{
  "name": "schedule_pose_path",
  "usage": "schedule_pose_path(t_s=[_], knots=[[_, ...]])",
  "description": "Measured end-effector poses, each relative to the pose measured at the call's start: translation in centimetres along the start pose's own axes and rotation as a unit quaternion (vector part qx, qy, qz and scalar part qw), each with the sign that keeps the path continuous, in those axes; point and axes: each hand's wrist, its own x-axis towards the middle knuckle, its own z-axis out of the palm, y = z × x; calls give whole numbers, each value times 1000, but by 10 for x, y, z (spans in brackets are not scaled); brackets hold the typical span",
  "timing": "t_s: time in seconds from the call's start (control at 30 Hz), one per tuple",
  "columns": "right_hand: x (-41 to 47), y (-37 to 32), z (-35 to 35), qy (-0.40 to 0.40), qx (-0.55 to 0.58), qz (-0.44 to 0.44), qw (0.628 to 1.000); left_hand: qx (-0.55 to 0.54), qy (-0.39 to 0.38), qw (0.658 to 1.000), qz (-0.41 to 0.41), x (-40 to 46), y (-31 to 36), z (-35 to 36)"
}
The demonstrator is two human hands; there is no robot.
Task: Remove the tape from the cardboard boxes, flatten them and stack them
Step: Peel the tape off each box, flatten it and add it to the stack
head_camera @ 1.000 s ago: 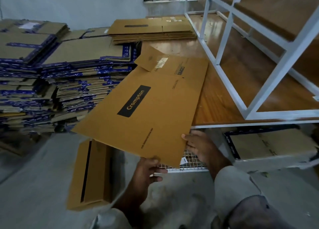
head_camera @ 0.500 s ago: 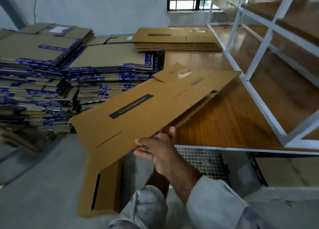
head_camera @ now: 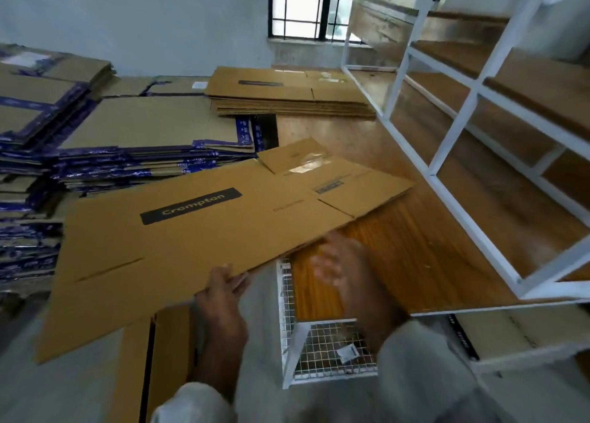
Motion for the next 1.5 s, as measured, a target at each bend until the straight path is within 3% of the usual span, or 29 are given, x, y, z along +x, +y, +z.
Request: schedule_pose_path(t_s=[0.07, 0.17, 0.37, 0.5, 0.67, 0.87, 1.23, 1.3, 1.43, 1.5], knots=[[40, -7, -13, 39, 77, 14, 996, -10, -36, 999, -17, 17, 18, -15], [81, -18, 2, 24, 160, 57, 985, -58, -42, 997, -33, 44, 52, -27], [118, -35, 70, 35, 218, 44, 974, -48, -105, 993, -34, 87, 136, -19], [136, -70, 107, 23, 258, -12, 966, -45, -156, 987, 3, 128, 195, 17], [177, -138, 136, 16, 311, -67, 948, -65, -194, 978, 26, 182, 247, 88], [257, -211, 167, -10, 344, -129, 930, -60, -247, 967, 33, 265, 262, 178], [527, -366, 215, 31, 381, -122, 916, 31, -324, 945, 16, 504, 273, 422], [581, -387, 215, 28, 342, -148, 928, 45, -333, 942, 20, 548, 269, 464], [686, -408, 214, -12, 280, -148, 949, 103, -274, 956, 17, 638, 246, 524], [732, -404, 218, 21, 242, -153, 958, 160, -205, 965, 30, 679, 221, 541]])
